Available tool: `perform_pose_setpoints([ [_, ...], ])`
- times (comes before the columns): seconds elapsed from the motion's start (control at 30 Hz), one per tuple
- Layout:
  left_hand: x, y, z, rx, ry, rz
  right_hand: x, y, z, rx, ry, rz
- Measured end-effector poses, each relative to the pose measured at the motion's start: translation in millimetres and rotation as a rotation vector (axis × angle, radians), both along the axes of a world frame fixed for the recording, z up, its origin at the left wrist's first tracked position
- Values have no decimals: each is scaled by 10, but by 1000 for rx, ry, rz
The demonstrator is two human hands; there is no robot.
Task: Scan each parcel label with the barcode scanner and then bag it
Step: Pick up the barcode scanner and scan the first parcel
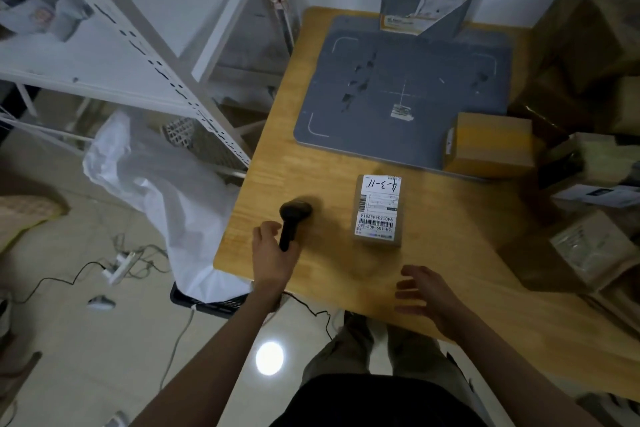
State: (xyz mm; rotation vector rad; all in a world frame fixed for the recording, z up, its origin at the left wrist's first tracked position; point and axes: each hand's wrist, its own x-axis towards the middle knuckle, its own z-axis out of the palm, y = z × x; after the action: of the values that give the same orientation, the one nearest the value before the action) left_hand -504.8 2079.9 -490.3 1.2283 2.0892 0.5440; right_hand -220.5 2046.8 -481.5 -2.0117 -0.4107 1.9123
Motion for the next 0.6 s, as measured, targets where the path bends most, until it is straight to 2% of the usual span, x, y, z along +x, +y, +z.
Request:
perform_pose_setpoints([
  [0.17, -101, 59, -133, -339, -40, -120, -105, -161, 19, 6, 13, 93],
  [0.27, -95, 78, -150, -350, 4, -154, -160, -220, 62, 20, 22, 112],
  [0.4, -104, 68, -93, -384, -29, -151, -220, -257, 128, 46, 35, 141],
  [0.6, -55, -195, 97, -280, -138, -117, -507, -145, 278, 119, 75, 253],
])
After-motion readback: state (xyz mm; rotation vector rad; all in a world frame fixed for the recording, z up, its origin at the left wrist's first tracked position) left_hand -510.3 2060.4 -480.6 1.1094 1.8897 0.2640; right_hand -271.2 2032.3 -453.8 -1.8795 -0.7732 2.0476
